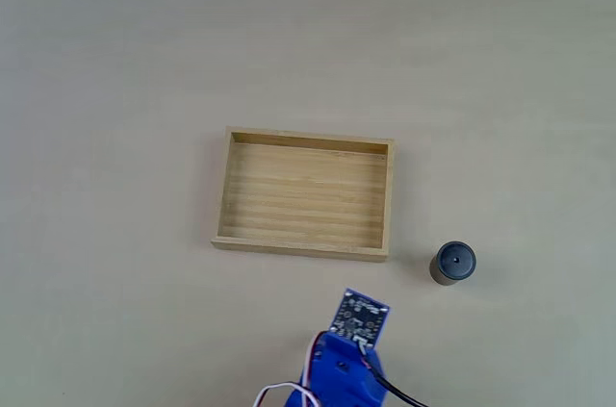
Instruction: Place the black cylinder in the wooden box then return to rest.
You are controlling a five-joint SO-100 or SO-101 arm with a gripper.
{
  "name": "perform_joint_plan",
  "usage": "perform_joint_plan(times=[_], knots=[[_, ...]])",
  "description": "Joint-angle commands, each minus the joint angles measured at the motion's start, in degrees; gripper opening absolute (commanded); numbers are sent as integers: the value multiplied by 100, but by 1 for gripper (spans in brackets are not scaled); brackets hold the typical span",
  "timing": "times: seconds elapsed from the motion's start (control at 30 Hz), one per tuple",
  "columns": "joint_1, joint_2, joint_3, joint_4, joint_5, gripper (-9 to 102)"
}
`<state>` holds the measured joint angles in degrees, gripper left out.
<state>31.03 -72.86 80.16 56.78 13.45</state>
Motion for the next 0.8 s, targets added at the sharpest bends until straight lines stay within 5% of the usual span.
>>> perform_joint_plan(times=[0.0, 0.77], knots=[[369, 650, -782, -835, 114, 26], [896, 4228, -2979, -2953, 97, 26]])
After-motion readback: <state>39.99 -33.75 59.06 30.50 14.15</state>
